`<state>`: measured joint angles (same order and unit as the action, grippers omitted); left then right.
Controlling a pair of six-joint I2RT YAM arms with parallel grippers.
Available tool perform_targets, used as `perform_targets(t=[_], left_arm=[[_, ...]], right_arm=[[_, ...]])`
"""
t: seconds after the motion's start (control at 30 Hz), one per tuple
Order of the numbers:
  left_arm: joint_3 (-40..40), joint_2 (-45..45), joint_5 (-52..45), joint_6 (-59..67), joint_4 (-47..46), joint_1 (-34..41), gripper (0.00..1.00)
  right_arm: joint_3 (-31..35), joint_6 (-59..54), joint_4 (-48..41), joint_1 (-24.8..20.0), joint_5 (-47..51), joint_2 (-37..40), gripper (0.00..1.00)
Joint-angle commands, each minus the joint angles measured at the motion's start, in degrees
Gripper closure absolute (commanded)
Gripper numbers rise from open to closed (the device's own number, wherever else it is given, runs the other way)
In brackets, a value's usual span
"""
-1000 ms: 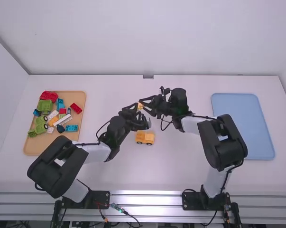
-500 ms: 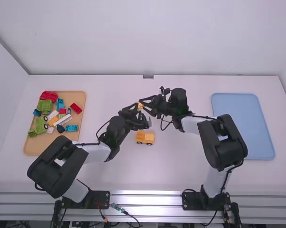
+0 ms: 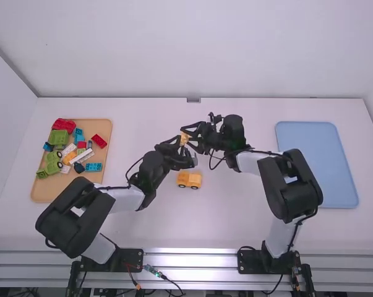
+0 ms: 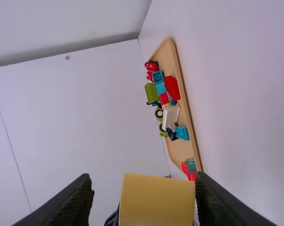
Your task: Assemble lego blocks to make yellow taxi
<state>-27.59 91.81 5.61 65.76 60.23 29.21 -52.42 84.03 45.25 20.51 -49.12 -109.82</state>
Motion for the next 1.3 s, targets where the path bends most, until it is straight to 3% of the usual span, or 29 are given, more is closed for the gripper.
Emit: perform_targets(t=[0.0, 0.03, 0.1, 0.17, 0.37, 0.53, 0.8, 0.87, 1.07, 1.27], left_arm=[[-0.7, 0.3, -0.6, -0.4, -0.1, 0.4, 0.68], [-0.7, 0.3, -0.5, -0.9, 0.0, 0.4, 0.68], [-0.7, 0.3, -0.4, -2.4, 0.0, 0.4, 0.68], [-0.7, 0.3, -0.1, -4.2, 0.0, 0.4, 0.67], [-0.7, 0.2, 5.8, -14.2, 2.3, 0.4, 0.7], [-1.2, -1.4, 7.3, -20.9, -1.2, 0.3, 0.86], [-9.2, -5.6, 3.6, -25.7, -24.6, -0.2, 0.92], [-12.3, -6.3, 0.2, -25.7, -32.1, -0.8, 0.98], [-20.8, -7.0, -11.3, -27.0, -52.2, -6.0, 0.98], [-25.4, -7.1, -27.5, -19.3, -64.9, -13.6, 0.98]], right_arm=[[-1.2, -0.1, 0.3, 0.2, 0.2, -0.6, 0.35], [-1.2, -0.3, 0.2, 0.2, 1.3, -0.6, 0.3], [-1.2, -1.9, 0.2, 0.0, 3.1, -0.6, 0.09], [-1.2, -4.5, 0.3, -0.7, 4.5, -0.6, 0.01], [-1.2, -20.2, -0.2, -5.6, 6.8, -0.6, 0.01], [-1.2, -30.7, -0.8, -9.9, 6.5, -0.6, 0.01], [-1.2, -43.3, -7.8, -14.6, 6.7, -0.6, 0.01], [-1.2, -45.9, -9.1, -15.2, 6.6, -0.6, 0.01], [-1.2, -50.1, -10.3, -16.5, 3.8, -0.6, 0.01], [-1.2, -54.1, -10.3, -17.3, 0.9, -0.6, 0.01]])
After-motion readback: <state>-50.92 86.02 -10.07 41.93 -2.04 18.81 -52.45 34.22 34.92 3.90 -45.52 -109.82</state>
